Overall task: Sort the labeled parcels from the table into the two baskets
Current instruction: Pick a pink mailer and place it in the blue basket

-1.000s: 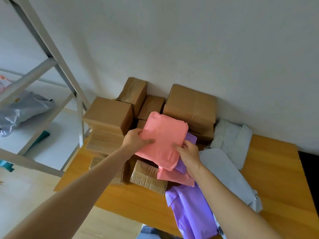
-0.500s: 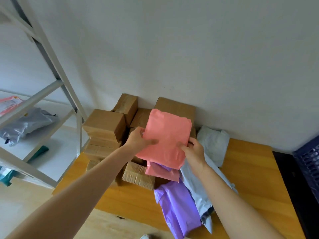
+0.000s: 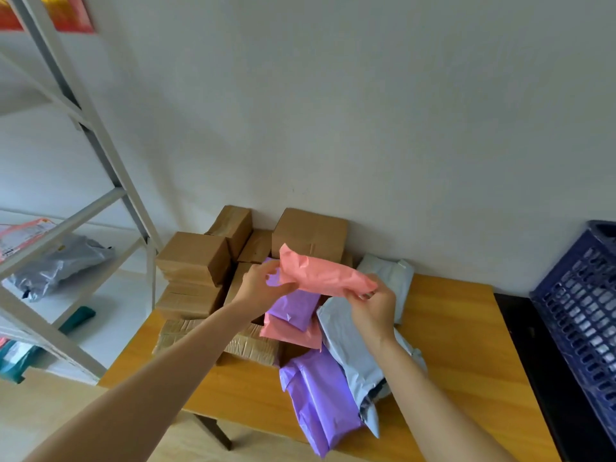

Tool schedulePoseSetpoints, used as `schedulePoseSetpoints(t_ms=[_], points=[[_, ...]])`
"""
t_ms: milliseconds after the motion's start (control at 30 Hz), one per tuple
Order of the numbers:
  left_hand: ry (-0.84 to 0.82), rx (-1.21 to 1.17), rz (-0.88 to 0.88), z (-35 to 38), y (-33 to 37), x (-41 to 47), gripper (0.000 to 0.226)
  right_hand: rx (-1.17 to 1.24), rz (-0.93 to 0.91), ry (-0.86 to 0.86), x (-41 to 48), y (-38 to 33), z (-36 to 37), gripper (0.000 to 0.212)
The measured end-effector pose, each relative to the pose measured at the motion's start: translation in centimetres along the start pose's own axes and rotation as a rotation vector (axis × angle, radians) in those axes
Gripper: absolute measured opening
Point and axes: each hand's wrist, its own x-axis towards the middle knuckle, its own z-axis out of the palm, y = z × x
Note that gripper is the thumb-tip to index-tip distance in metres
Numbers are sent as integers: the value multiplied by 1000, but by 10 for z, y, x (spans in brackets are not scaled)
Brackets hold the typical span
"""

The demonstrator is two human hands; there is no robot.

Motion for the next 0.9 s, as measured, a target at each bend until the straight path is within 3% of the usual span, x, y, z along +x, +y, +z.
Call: schedulePoseSetpoints(t_ms=[133,267,400,533,633,700,800,900], points=[[-18,-319,-201,-6,13,0,30,-66,-133,56,-1,-15,-4,31],[-204,-564,-451,-21,21,6,30,-86,-190,75,0,-31,-3,23],[-293,-699,-481,-33,16,14,33,-119,-358,20,-5,-44,-3,37],[-334,-675,-472,-41,9,19,37,-216,-453,-15,-4,-45,-2,36],[-364,-675,-427,-45,3,20,34,-223,-398,6,-3,-39,2,44],[-363,-667,-388,-50,0,21,31,-158,-265,4,-4,-38,7,49],[-352,-679,-349,-59,-3,23,31,17,-59,-17,-1,-43,13,45],[-321,-681,-317,-69,-6,26,34,64,28,-19,3,-45,15,35]])
